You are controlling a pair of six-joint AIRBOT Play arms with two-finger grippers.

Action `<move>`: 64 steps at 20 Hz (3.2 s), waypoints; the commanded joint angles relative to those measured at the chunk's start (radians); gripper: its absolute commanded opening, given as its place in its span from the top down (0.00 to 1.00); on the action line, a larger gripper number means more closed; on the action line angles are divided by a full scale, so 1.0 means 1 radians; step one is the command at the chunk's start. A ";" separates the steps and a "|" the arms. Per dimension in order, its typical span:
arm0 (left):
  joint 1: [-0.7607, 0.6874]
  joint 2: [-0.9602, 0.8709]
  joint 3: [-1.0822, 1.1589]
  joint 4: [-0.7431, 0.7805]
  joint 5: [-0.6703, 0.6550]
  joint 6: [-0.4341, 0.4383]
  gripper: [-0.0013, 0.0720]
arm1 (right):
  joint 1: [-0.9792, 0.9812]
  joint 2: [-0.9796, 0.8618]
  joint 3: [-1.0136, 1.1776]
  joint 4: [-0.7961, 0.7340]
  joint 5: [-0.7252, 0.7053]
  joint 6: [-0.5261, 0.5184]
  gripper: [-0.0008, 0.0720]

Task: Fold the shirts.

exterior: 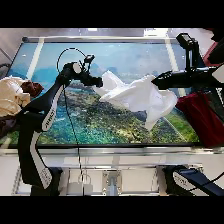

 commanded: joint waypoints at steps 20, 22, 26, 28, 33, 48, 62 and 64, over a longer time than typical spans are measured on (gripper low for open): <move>0.032 -0.089 0.002 -0.214 -0.019 0.261 0.97 | 0.000 0.008 0.002 -0.003 -0.081 0.017 0.95; 0.040 -0.085 0.048 -0.236 -0.068 0.214 0.97 | 0.000 0.011 0.003 -0.003 -0.121 0.017 0.95; 0.093 0.056 0.180 -0.225 -0.097 0.157 0.97 | -0.018 0.077 0.003 -0.015 -0.264 0.016 0.95; 0.140 0.212 0.179 -0.225 -0.160 0.115 0.97 | -0.061 0.155 0.004 -0.015 -0.282 0.017 0.95; 0.198 0.629 0.177 0.000 -0.362 0.127 0.97 | -0.239 0.428 0.085 -0.068 -0.249 0.017 0.95; 0.198 0.877 -0.362 0.270 -0.179 -0.011 0.97 | -0.319 0.090 -0.013 0.283 -0.152 -0.057 0.95; 0.213 0.418 -0.402 0.079 0.787 -0.192 0.12 | -0.106 -0.400 -0.072 0.277 -0.910 -0.122 0.47; 0.236 0.513 -0.335 0.104 0.715 -0.164 0.12 | -0.188 -0.312 -0.048 0.233 -0.790 -0.109 0.47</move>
